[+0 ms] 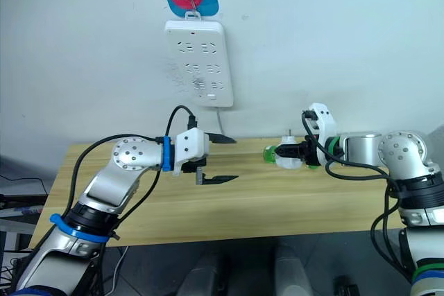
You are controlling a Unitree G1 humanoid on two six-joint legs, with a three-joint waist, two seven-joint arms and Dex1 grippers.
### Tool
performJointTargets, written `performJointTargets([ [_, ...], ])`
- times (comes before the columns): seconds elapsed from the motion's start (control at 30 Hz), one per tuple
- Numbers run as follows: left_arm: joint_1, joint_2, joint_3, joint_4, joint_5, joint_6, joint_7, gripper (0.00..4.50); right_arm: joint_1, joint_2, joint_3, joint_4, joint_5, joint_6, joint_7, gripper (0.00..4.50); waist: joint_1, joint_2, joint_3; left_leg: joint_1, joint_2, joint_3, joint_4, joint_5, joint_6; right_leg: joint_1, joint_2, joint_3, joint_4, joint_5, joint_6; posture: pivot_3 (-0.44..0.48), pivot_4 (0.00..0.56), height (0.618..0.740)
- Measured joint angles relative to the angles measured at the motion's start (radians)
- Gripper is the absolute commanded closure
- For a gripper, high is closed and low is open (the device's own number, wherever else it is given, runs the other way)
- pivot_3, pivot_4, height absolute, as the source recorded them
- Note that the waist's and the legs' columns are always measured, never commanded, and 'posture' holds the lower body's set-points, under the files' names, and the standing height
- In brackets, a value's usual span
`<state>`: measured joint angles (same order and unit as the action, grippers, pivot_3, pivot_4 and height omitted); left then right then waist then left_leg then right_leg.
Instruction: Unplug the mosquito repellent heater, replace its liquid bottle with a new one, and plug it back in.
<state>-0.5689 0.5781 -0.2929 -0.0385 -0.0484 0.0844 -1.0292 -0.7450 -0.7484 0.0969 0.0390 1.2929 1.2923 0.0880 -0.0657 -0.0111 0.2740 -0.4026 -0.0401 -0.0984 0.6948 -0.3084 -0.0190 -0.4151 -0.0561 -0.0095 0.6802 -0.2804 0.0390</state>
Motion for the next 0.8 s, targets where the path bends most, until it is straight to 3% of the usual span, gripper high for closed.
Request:
performJointTargets([
  [0.8,-0.029,-0.139,-0.092,0.001,0.203,0.117,0.161,0.01,-0.100,0.267,-0.228,0.002,-0.025,0.274,-0.113,1.31,0.000,0.000,0.000,0.000,0.000,0.001,0.000,0.001,-0.002,-0.001,-0.001,0.000,0.001,0.001,0.000,-0.121,0.236,0.740],
])
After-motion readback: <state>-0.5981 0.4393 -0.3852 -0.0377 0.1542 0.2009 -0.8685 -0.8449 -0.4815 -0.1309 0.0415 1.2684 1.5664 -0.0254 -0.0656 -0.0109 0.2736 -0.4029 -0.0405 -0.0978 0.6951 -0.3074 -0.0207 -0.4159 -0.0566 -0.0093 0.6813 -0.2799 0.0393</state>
